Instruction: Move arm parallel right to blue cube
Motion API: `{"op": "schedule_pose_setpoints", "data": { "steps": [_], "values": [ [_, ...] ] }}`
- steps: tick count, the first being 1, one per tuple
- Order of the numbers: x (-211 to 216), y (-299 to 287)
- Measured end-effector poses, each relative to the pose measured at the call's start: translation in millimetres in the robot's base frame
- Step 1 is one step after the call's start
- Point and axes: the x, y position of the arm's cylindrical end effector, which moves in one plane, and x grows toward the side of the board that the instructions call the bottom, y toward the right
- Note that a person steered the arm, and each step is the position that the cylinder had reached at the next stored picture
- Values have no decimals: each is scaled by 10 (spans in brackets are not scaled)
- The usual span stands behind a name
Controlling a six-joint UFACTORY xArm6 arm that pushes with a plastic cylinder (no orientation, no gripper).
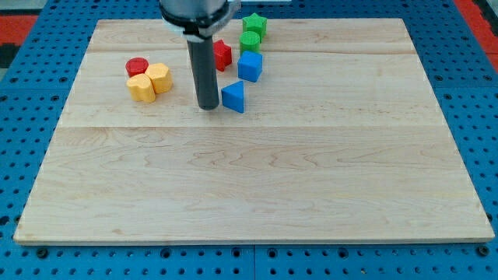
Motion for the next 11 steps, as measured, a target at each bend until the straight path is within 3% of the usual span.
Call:
{"op": "schedule_pose_setpoints", "data": {
  "steps": [1, 4, 5, 7, 9, 11],
  "values": [
    [189, 259],
    [-11, 486],
    [142, 903],
    [-523, 1806],
    [-1039, 1421],
    [-1162, 761]
  ]
}}
